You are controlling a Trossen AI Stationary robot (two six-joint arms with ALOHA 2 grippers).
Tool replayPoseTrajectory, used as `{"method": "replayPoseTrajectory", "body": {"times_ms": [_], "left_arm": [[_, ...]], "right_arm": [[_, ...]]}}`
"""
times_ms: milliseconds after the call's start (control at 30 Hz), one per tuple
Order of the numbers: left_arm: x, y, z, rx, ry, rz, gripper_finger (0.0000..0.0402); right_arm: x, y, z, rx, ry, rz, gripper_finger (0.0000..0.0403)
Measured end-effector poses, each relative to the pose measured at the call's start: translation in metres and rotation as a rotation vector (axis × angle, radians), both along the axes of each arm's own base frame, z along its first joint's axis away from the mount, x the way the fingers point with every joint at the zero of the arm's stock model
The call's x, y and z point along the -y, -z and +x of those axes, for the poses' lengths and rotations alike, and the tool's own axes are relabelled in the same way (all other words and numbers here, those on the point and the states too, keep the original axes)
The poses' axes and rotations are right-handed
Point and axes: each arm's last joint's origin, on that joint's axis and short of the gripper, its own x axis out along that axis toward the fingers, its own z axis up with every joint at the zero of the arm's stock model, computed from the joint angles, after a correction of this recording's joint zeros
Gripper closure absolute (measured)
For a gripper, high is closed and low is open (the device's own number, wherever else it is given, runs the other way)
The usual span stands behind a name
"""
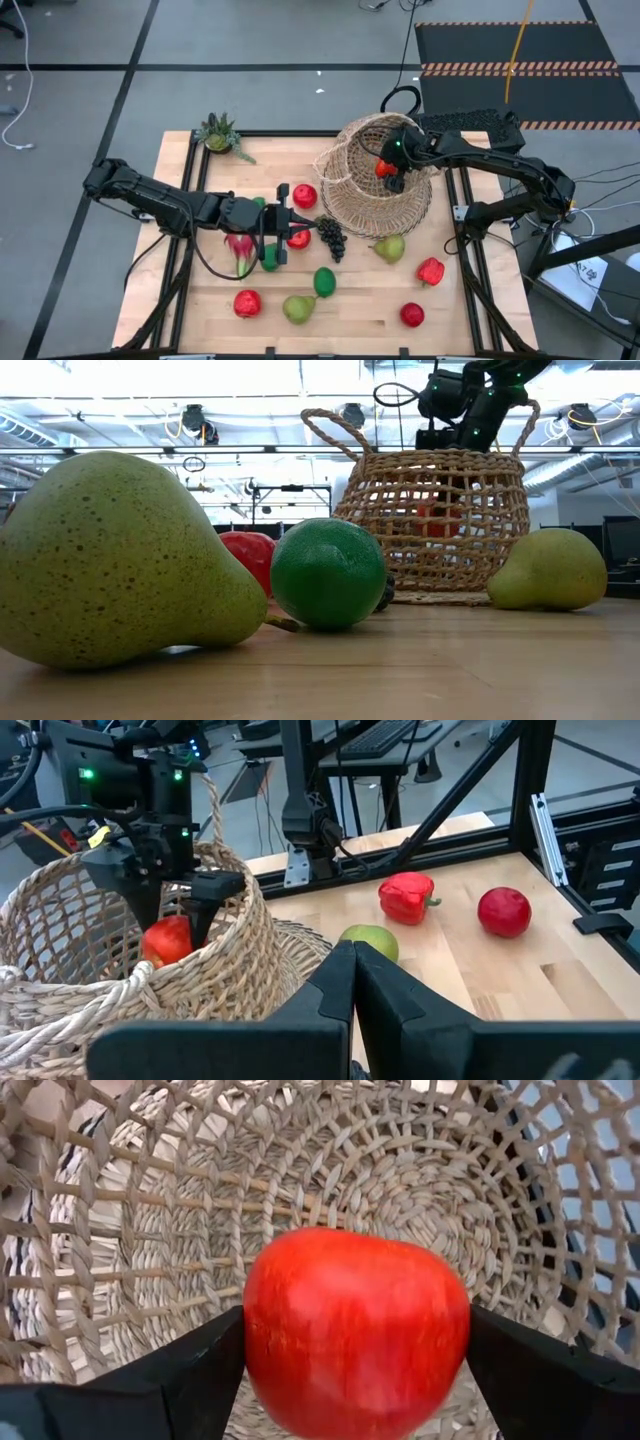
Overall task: Build produce basket
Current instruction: Put the red apple into the brown basket
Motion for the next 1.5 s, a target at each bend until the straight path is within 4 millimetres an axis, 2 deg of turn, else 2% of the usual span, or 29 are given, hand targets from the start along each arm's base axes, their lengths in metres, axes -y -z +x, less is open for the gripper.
{"method": "replayPoseTrajectory", "body": {"times_ms": [633,867,1033,1267,1500], "left_arm": [[0.000,0.000,0.000,-0.005,-0.003,-0.010,0.0392],[0.000,0.000,0.000,-0.004,-0.004,-0.015,0.0392],[0.000,0.000,0.000,-0.004,-0.004,-0.015,0.0392],[0.000,0.000,0.000,-0.004,-0.004,-0.015,0.0392],[0.000,0.000,0.000,-0.004,-0.004,-0.015,0.0392]], "right_arm": [[-0.001,-0.001,-0.001,-0.003,0.003,0.003,0.0046],[-0.001,0.000,-0.003,-0.009,0.026,0.019,0.0007],[-0.002,-0.001,-0.003,-0.003,0.028,0.016,0.0008],[-0.013,-0.030,-0.004,0.149,0.016,-0.044,0.0009],[-0.049,-0.074,-0.016,0.388,-0.034,-0.074,0.0009]]}}
